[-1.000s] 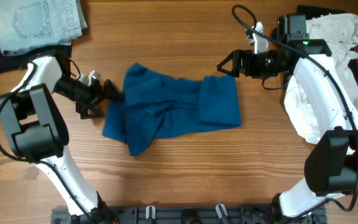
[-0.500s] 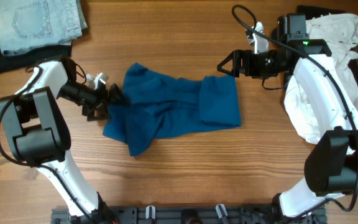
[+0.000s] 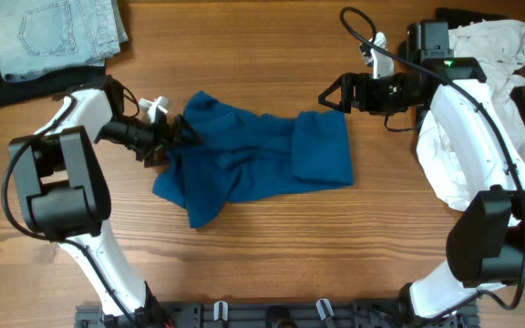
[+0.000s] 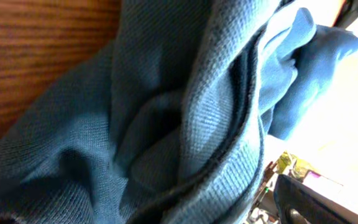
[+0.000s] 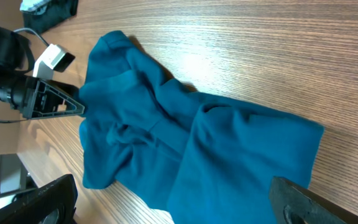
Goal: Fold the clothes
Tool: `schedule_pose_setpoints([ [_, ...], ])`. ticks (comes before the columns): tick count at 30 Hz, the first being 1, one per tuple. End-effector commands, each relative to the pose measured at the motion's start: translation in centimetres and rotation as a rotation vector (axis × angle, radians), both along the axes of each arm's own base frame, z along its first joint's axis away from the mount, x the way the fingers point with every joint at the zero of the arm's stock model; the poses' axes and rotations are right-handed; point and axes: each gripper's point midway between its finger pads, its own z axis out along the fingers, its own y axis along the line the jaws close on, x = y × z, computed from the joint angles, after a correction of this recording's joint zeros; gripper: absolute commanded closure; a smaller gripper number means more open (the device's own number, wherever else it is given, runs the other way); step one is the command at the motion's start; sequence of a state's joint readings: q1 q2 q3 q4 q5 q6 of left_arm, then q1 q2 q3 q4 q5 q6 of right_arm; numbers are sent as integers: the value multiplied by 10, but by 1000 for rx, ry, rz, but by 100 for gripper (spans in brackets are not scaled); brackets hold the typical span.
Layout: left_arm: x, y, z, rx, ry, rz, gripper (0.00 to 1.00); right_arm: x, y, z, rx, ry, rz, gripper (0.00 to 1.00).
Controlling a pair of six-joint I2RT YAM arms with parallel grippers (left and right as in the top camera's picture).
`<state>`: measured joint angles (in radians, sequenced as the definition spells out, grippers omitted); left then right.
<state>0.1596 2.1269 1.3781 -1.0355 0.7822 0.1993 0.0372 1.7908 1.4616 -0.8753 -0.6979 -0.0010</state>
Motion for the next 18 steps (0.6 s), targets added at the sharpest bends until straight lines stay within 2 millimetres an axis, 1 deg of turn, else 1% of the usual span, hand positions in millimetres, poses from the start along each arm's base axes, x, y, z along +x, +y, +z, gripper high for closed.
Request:
schedule_pose_setpoints([
  [1, -13, 0, -43, 88, 55, -55, 3, 3, -4, 11, -10, -34, -11, 1],
  [2, -12, -1, -43, 89, 50, -59, 7, 4, -5, 11, -15, -34, -13, 0],
  [3, -11, -3, -43, 91, 41, -64, 17, 4, -5, 10, -19, -34, -15, 1],
  [5, -8, -5, -44, 94, 28, -65, 44, 4, -6, 10, -22, -33, -16, 0],
  [6, -6, -5, -45, 96, 26, -61, 56, 4, -6, 10, -22, -33, -16, 1],
  [8, -3, -5, -45, 99, 17, -52, 73, 4, -6, 10, -22, -33, -16, 1],
  [10, -2, -4, -45, 100, 16, -48, 96, 4, -6, 10, -22, -33, -16, 0],
  [13, 1, 5, -46, 122, 37, -3, 96, 4, -6, 10, -22, -33, -16, 1],
  [16, 10, 35, -49, 221, 81, 88, 96, 4, -6, 10, -23, -33, -16, 0],
  [18, 16, 57, -45, 278, 89, 130, 96, 3, -5, 9, -22, -31, -16, 0],
])
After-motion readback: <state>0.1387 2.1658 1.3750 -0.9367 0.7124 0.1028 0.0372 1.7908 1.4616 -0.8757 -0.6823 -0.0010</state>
